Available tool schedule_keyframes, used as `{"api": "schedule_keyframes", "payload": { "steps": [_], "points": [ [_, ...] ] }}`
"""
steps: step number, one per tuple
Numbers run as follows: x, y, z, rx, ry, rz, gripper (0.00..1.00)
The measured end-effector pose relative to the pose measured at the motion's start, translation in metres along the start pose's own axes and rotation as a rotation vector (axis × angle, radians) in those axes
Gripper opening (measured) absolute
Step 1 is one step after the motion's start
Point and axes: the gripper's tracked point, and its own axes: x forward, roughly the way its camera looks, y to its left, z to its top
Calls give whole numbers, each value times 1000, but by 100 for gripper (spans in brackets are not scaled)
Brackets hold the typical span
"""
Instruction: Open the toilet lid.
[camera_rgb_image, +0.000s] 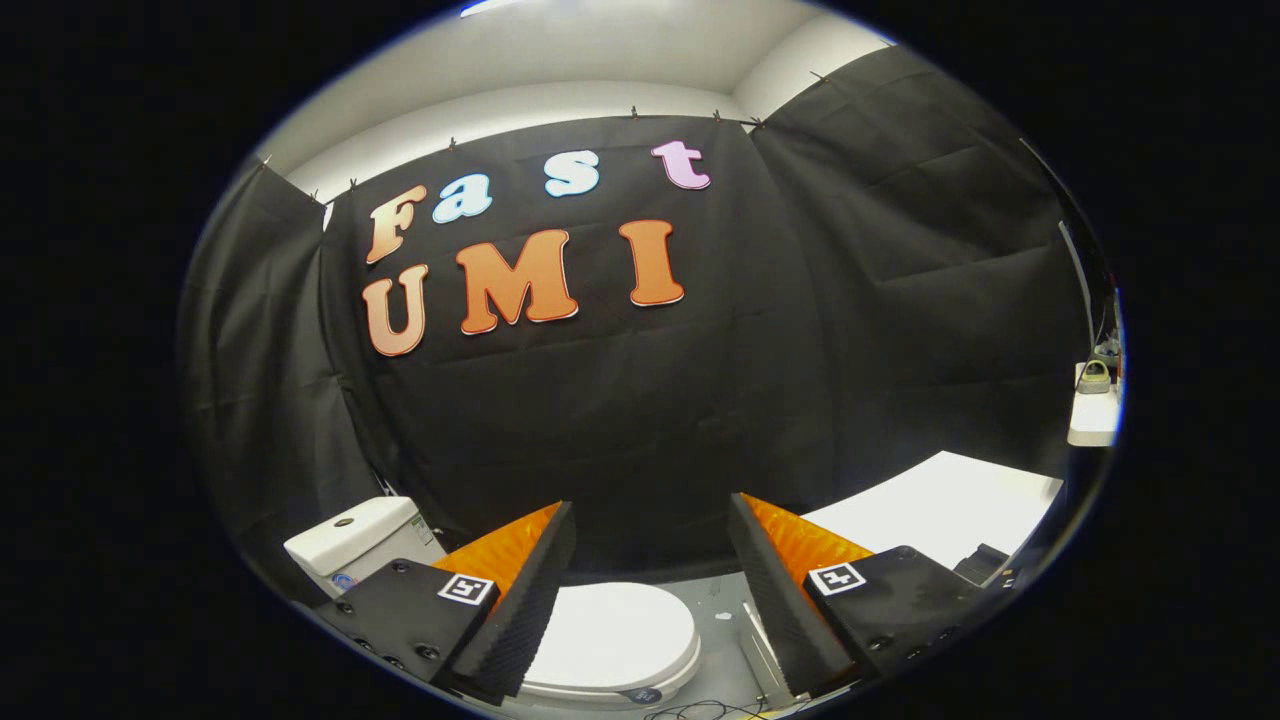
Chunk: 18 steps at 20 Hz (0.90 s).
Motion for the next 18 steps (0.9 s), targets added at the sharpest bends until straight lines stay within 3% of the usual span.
{"api": "schedule_keyframes", "payload": {
  "steps": [10,14,18],
  "points": [
    [1,4,2,-40,-17,19,98],
    [15,11,-32,7,38,42,98],
    [30,26,-94,49,150,68,99]
  ]
}}
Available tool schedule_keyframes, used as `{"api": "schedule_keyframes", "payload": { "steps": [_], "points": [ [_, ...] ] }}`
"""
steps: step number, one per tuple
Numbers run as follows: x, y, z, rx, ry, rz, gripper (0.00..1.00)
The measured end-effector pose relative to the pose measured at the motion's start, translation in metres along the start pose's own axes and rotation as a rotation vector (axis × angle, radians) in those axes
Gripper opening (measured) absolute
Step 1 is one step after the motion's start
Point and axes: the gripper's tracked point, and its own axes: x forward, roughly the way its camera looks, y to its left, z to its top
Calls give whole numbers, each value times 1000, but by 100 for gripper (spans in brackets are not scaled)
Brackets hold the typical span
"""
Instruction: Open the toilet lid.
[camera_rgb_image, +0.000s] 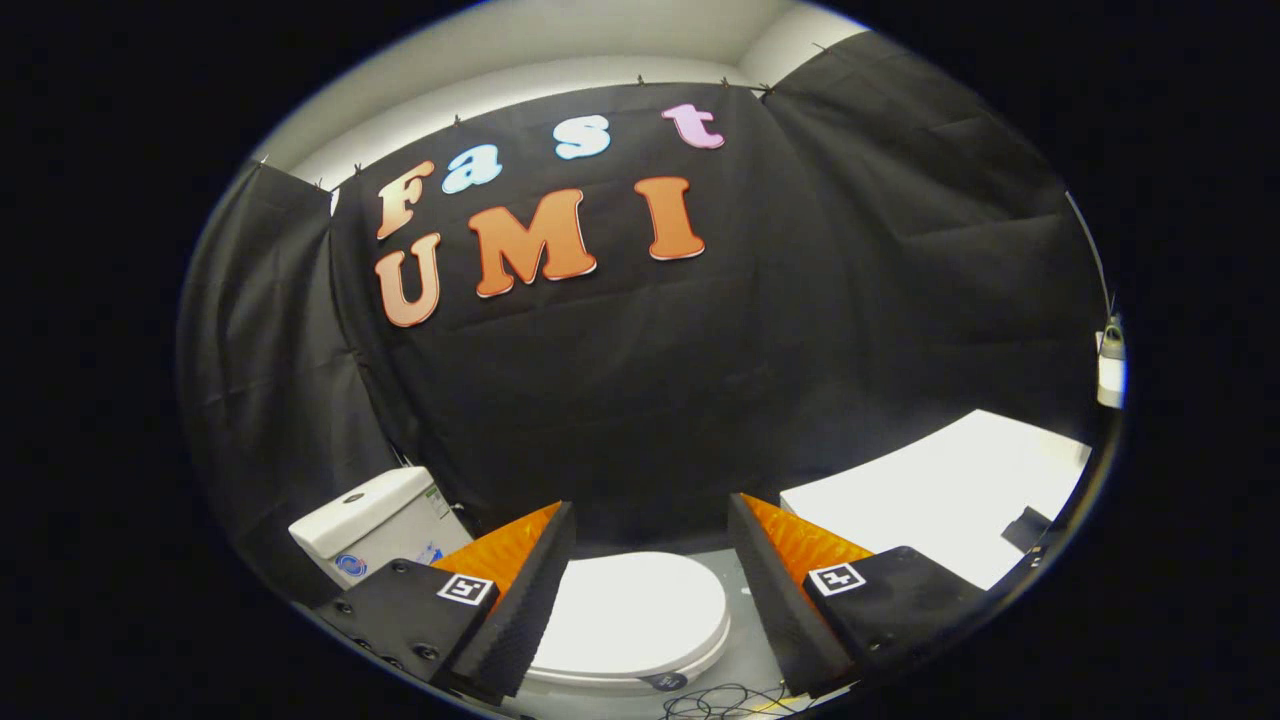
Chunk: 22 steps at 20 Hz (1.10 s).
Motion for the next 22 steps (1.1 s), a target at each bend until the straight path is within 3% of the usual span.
{"api": "schedule_keyframes", "payload": {
  "steps": [9,16,22],
  "points": [
    [33,-6,-127,266,151,-110,99],
    [30,-38,-229,268,280,-247,99],
    [16,-65,-301,341,372,-341,99]
  ]
}}
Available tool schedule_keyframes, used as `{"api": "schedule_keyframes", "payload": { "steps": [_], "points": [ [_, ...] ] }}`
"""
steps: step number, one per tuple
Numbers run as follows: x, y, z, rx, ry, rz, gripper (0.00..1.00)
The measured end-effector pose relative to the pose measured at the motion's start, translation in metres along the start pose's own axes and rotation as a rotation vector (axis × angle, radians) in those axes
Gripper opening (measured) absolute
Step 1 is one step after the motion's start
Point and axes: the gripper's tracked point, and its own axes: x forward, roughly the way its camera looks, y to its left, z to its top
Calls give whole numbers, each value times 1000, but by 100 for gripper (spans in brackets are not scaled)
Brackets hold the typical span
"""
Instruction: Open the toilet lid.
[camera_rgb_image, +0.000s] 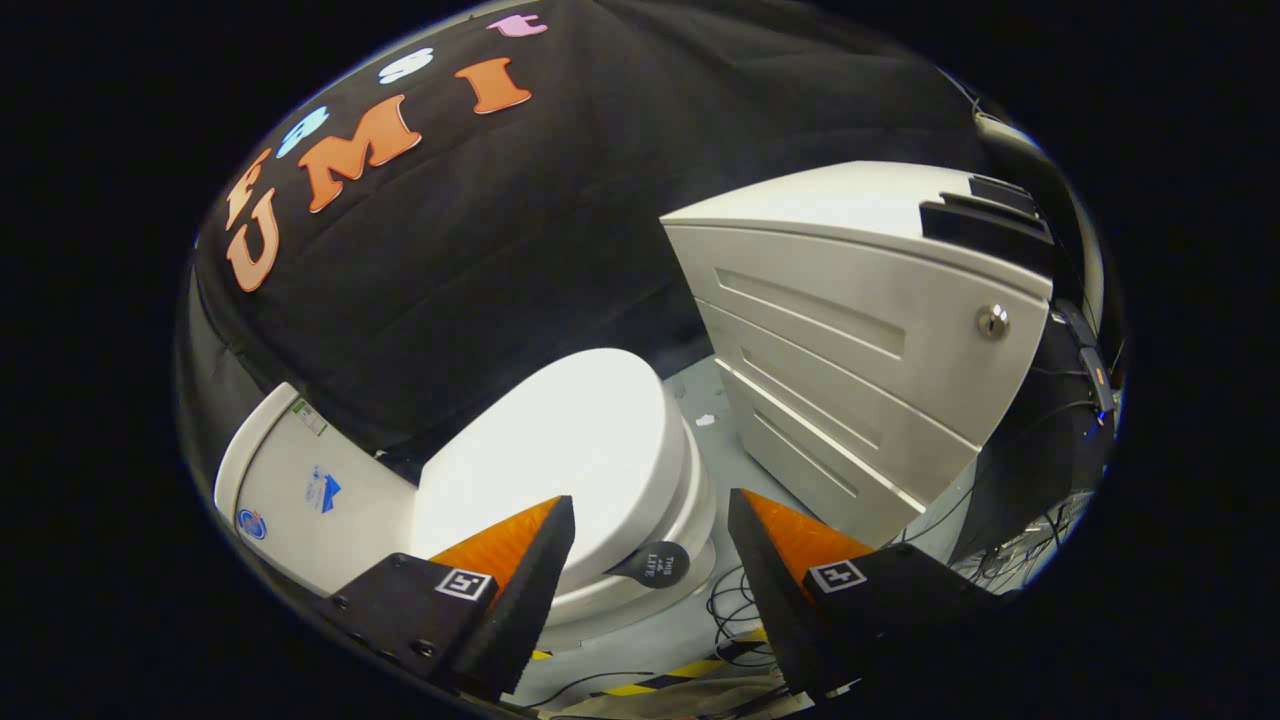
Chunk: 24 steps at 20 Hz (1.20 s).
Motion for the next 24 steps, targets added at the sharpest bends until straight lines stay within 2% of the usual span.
{"api": "schedule_keyframes", "payload": {
  "steps": [3,8,10,15,20,22,24],
  "points": [
    [7,-12,-25,29,69,-15,98],
    [23,-17,-46,106,138,13,97],
    [25,-13,-53,160,156,30,84],
    [34,-13,-64,199,194,30,84],
    [51,-6,-78,234,218,49,72],
    [56,-4,-83,280,222,56,58],
    [58,-5,-82,308,211,69,53]
  ]
}}
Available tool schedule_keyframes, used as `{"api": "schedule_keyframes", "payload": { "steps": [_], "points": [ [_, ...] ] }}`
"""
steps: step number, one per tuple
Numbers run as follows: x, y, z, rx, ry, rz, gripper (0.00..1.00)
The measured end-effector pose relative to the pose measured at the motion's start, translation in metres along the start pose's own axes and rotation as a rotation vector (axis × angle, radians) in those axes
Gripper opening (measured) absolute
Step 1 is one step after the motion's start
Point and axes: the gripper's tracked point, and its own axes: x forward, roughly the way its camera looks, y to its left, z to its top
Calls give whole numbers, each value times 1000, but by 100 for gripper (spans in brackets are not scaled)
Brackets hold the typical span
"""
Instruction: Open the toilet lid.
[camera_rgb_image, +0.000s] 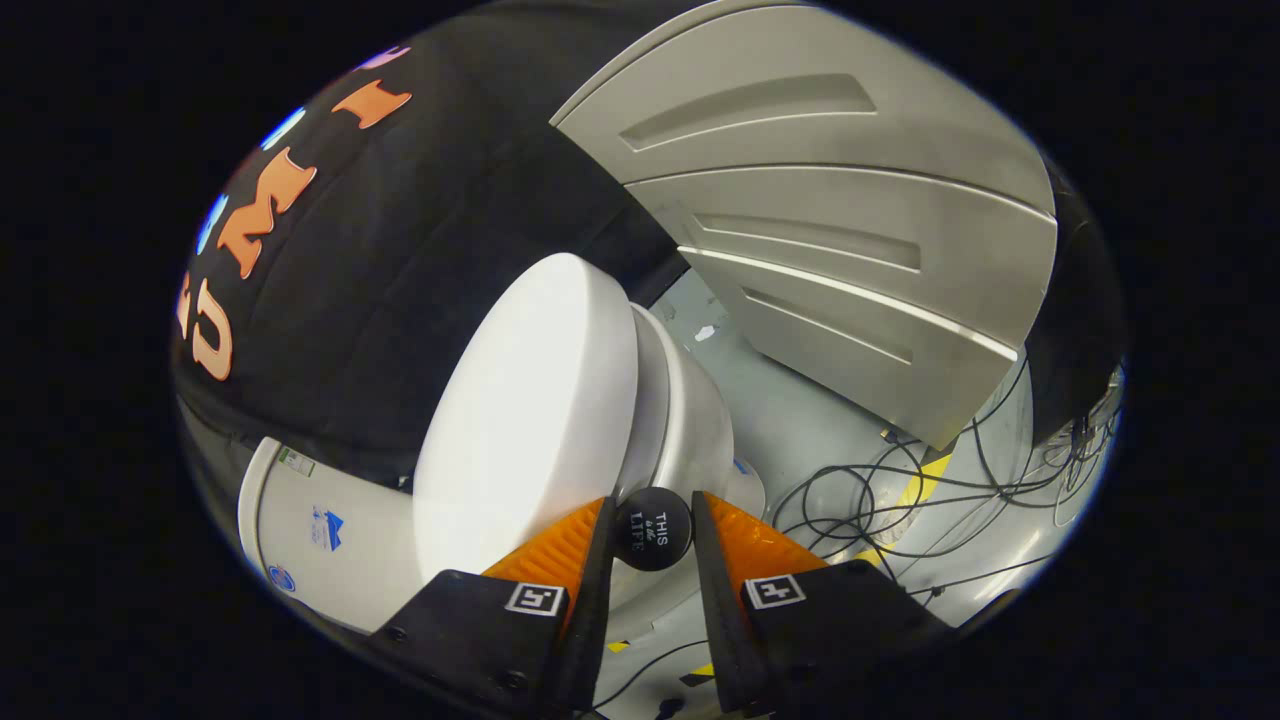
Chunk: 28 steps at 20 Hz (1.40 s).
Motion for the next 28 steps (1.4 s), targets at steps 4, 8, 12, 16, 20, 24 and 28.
{"api": "schedule_keyframes", "payload": {
  "steps": [4,8,12,16,20,24,28],
  "points": [
    [3,-1,4,95,24,16,43],
    [-7,8,19,166,-36,37,15],
    [-10,15,24,139,-91,35,8],
    [-27,33,34,96,-113,73,8],
    [-42,55,43,41,-134,92,8],
    [-57,76,49,-22,-158,107,8],
    [-76,102,53,-70,-183,139,8]
  ]
}}
